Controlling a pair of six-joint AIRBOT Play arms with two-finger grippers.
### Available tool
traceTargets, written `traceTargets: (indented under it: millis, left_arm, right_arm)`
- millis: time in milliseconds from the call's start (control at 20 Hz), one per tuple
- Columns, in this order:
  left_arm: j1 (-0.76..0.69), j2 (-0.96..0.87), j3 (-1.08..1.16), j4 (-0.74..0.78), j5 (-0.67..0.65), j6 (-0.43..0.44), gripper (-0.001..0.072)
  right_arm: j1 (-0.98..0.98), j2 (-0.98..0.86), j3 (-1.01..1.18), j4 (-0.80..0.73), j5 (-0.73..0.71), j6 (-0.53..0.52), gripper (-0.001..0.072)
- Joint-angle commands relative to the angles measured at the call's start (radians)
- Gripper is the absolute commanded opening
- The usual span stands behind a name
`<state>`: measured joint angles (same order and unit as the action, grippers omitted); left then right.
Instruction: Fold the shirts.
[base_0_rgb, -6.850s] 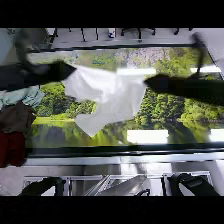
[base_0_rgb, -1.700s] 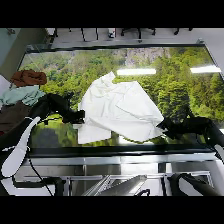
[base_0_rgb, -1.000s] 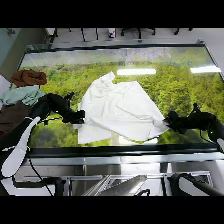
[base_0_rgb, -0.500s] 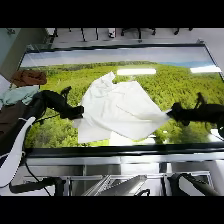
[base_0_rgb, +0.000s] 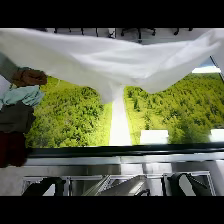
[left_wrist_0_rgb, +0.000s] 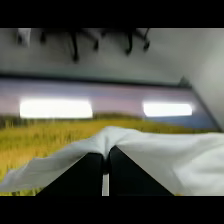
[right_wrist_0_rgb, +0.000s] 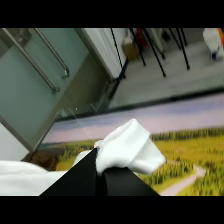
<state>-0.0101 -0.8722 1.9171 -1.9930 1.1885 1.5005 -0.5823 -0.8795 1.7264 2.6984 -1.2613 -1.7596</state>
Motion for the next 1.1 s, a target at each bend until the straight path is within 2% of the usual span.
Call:
traceTargets:
  millis: [0, 100, 350, 500, 650, 750, 900, 1050]
  left_arm:
    - [0.062, 0.117, 0.171, 0.019, -0.019, -0.01, 0.0013]
    - [0.117, 0.152, 0.122, 0.073, -0.019, -0.01, 0.0014]
    - [0.181, 0.079, -0.137, 0.043, 0.018, -0.008, 0.0013]
    - [0.163, -0.048, -0.264, -0.131, -0.005, 0.092, 0.0014]
    - [0.057, -0.176, -0.36, -0.117, -0.119, 0.097, 0.0014]
    - [-0.004, -0.258, -0.356, -0.121, -0.145, 0.097, 0.0014]
    - [-0.077, -0.299, -0.221, -0.119, -0.13, 0.1, 0.0014]
    - [-0.12, -0.216, -0.033, -0.12, -0.13, 0.105, 0.0014]
  right_arm:
    - [-0.014, 0.052, 0.203, 0.02, 0.066, -0.058, 0.0019]
    - [-0.014, 0.071, 0.205, 0.0, 0.109, -0.077, 0.0019]
    - [0.0, 0.003, 0.129, -0.005, 0.023, -0.027, 0.0019]
    - [0.146, -0.025, -0.106, -0.006, 0.042, -0.052, 0.0019]
    - [0.325, -0.051, -0.408, -0.009, 0.244, -0.109, 0.0019]
    - [0.353, -0.098, -0.5, -0.008, 0.352, -0.134, 0.0019]
    - [0.343, -0.108, -0.463, 0.021, 0.344, -0.146, 0.0019]
    - [0.285, 0.003, -0.343, 0.018, 0.3, -0.166, 0.0019]
